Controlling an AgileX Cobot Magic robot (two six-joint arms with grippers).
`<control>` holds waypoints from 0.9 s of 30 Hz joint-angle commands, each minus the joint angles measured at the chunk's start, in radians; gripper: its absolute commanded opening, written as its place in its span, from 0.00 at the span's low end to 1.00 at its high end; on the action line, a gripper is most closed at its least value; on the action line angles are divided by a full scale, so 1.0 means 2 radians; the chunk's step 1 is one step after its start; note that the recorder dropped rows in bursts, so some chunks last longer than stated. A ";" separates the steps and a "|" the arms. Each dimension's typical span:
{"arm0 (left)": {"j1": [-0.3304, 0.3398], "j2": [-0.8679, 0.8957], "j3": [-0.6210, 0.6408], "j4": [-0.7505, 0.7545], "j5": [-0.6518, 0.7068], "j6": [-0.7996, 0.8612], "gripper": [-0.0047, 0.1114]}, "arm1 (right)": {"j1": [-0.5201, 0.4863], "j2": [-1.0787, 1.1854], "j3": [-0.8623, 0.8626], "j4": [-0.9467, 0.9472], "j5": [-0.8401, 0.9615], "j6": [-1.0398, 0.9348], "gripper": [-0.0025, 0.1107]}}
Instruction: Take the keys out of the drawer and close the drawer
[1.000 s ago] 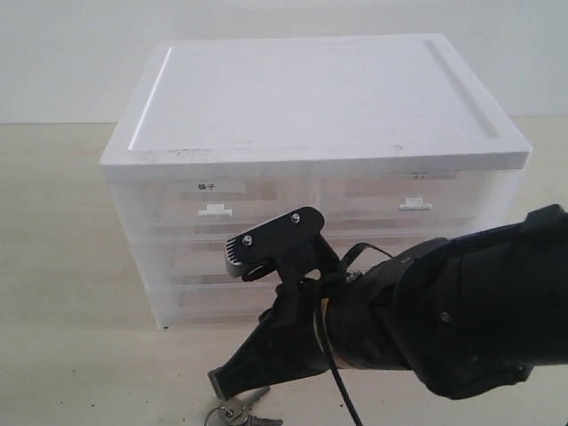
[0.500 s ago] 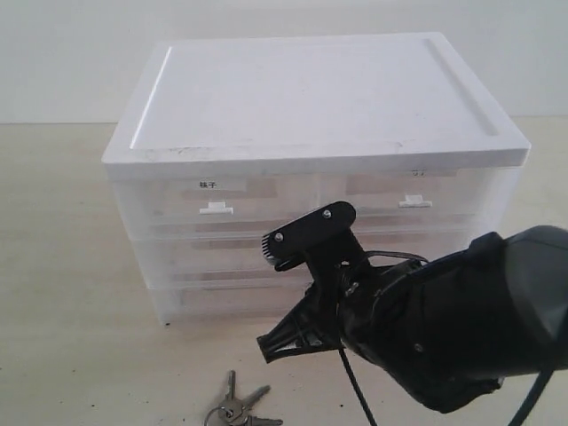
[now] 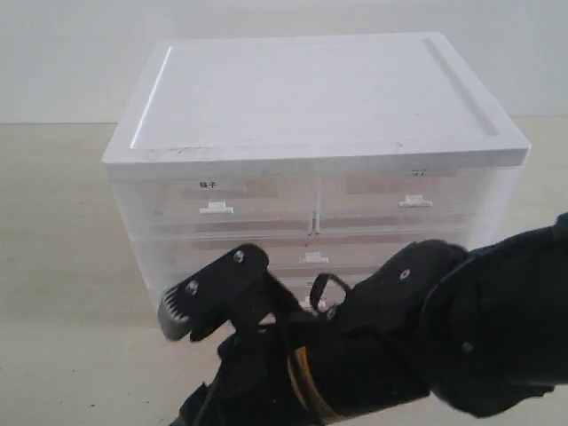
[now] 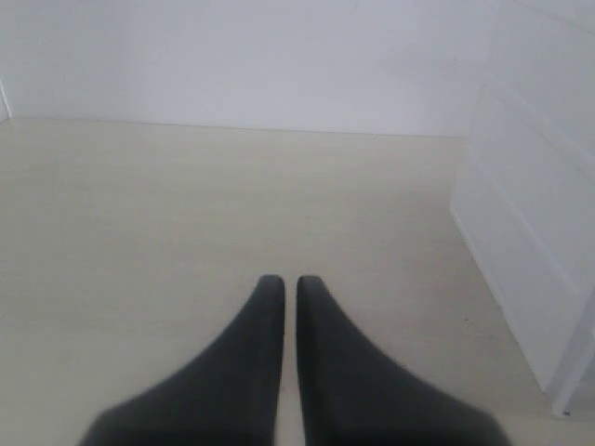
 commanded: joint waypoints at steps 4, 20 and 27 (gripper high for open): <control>0.001 -0.001 0.002 -0.004 0.000 0.002 0.08 | 0.062 0.053 0.001 -0.007 0.152 -0.003 0.40; 0.001 -0.001 0.002 -0.004 0.000 0.002 0.08 | 0.048 0.123 -0.006 0.022 0.322 -0.004 0.35; 0.001 -0.001 0.002 -0.004 0.000 0.002 0.08 | 0.013 0.123 -0.006 0.039 0.353 -0.004 0.15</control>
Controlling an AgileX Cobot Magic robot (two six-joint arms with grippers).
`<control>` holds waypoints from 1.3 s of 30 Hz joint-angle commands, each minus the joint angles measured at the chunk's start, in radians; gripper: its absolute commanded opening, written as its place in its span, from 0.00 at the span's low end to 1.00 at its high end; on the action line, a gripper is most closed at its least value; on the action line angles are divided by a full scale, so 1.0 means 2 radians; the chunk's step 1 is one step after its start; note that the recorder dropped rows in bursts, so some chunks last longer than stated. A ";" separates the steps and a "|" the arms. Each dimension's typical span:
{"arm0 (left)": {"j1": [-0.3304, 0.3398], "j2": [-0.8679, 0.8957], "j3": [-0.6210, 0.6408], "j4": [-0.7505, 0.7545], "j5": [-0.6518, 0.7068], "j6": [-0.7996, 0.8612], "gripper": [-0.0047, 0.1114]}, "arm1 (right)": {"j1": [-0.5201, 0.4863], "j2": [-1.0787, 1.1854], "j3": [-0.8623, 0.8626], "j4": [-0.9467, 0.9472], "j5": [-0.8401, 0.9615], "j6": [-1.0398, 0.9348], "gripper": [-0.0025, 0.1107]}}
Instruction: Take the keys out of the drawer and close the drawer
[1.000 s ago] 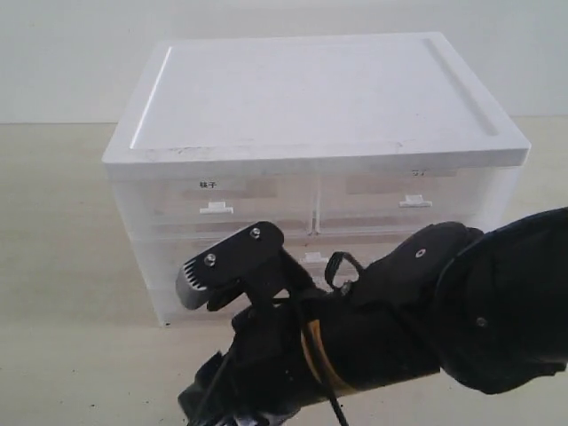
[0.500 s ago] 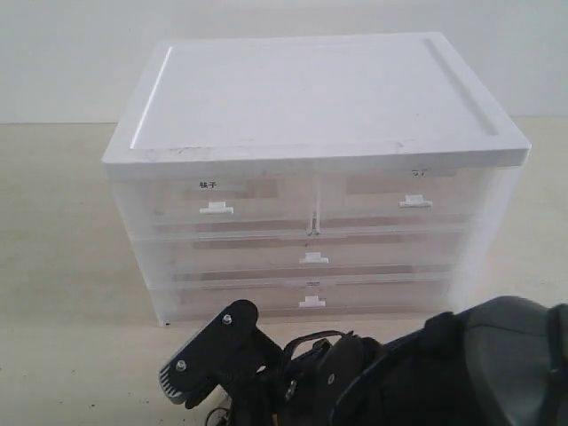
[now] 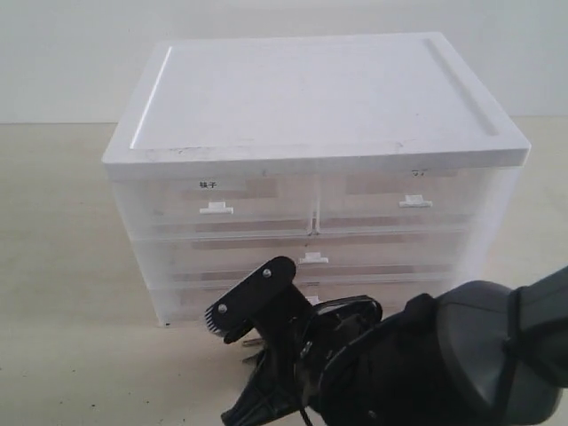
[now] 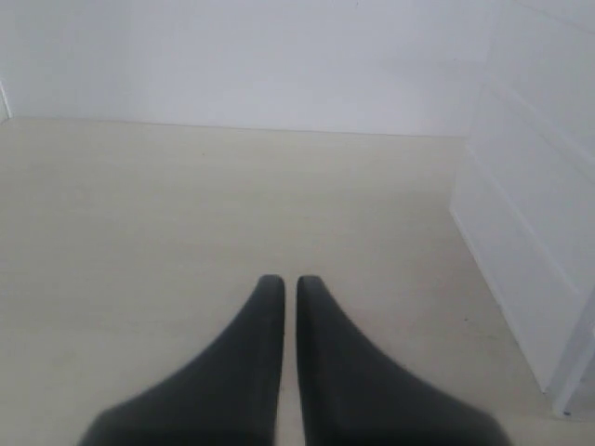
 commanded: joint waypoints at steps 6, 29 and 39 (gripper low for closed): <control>0.001 -0.001 0.002 -0.004 0.000 0.002 0.08 | -0.024 0.007 0.003 0.029 0.050 -0.018 0.13; 0.001 -0.001 0.002 -0.004 0.000 0.002 0.08 | -0.023 -0.182 0.003 0.143 -0.048 -0.145 0.13; 0.001 -0.001 0.002 -0.004 0.000 0.002 0.08 | -0.021 -0.370 0.003 0.404 0.054 -0.456 0.13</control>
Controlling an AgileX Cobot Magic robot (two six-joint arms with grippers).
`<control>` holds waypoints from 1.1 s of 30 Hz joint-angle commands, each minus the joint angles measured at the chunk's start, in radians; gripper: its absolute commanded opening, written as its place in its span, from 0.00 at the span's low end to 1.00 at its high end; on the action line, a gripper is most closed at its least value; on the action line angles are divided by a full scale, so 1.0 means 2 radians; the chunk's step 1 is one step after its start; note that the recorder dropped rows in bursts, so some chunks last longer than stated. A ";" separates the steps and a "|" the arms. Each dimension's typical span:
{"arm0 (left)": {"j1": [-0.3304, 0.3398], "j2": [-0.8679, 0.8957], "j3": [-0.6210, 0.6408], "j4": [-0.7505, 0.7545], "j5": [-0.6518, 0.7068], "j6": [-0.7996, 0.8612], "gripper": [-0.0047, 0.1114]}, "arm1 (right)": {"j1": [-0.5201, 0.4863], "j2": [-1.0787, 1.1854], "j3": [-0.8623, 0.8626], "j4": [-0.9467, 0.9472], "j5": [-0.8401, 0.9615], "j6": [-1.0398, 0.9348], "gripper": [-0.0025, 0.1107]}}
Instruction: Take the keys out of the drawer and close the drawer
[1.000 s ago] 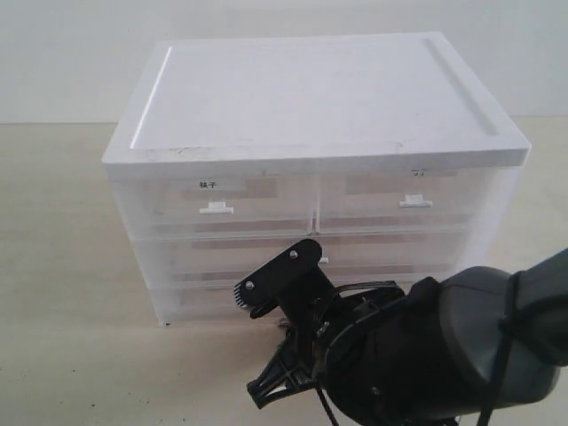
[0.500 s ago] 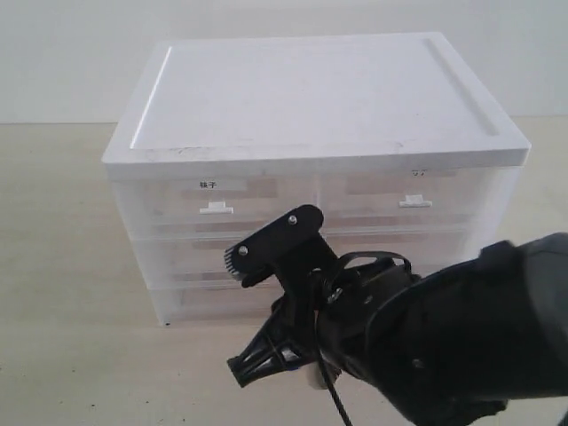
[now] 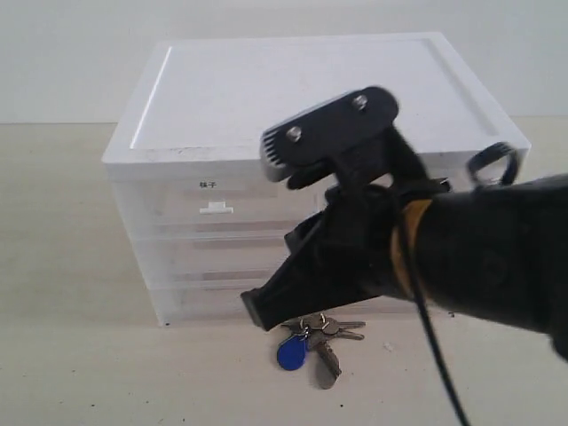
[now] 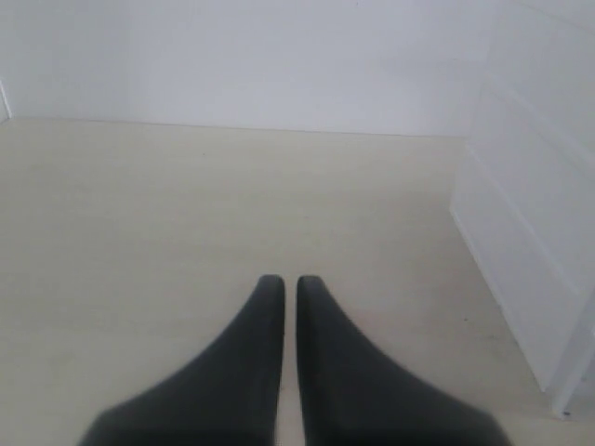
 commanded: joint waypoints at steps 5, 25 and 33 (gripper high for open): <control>0.001 -0.001 0.002 -0.004 0.000 0.002 0.08 | 0.001 -0.184 0.000 0.169 0.103 -0.202 0.13; 0.001 -0.001 0.002 -0.004 0.000 0.002 0.08 | 0.000 -0.587 0.000 0.289 0.208 -0.355 0.13; 0.001 -0.001 0.002 -0.002 0.000 0.002 0.08 | -0.007 -0.641 0.019 0.318 0.237 -0.391 0.03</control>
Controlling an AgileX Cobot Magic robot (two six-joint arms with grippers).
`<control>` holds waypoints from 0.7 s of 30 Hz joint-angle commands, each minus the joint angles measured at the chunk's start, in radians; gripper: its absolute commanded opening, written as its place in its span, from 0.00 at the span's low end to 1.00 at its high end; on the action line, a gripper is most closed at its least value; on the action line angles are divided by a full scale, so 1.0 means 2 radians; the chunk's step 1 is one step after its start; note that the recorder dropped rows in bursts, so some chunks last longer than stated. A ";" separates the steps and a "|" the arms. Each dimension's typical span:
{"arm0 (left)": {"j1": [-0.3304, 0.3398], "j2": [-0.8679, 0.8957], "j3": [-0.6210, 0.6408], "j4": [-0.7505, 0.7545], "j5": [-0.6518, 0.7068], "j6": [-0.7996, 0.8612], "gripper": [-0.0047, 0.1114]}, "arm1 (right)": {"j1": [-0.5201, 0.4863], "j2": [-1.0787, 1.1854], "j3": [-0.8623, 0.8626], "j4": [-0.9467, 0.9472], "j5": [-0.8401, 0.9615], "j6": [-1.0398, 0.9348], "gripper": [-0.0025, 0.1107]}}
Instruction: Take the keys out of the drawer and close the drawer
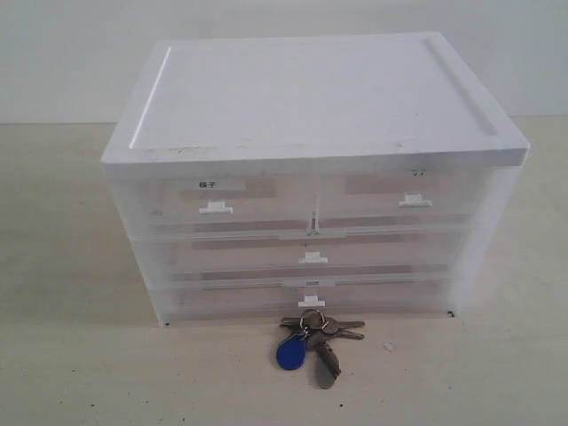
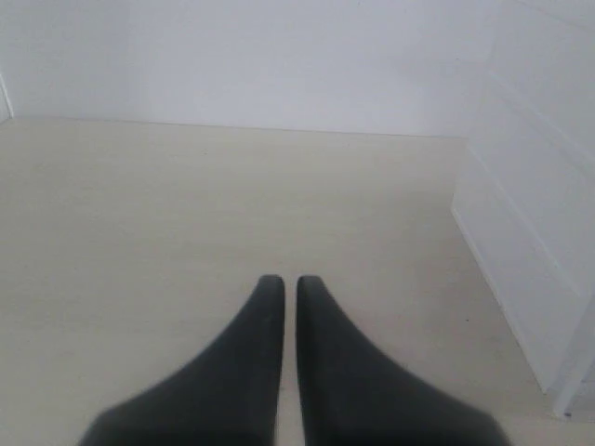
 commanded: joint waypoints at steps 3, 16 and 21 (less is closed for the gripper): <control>0.001 -0.001 0.002 -0.002 0.000 0.002 0.08 | -0.037 -0.001 0.066 0.076 -0.101 -0.050 0.02; 0.001 -0.001 0.002 -0.002 0.000 0.002 0.08 | -0.242 -0.001 0.115 0.460 -0.250 -0.382 0.02; 0.001 -0.001 0.002 -0.002 0.000 0.002 0.08 | -0.328 -0.001 0.115 0.573 -0.228 -0.480 0.02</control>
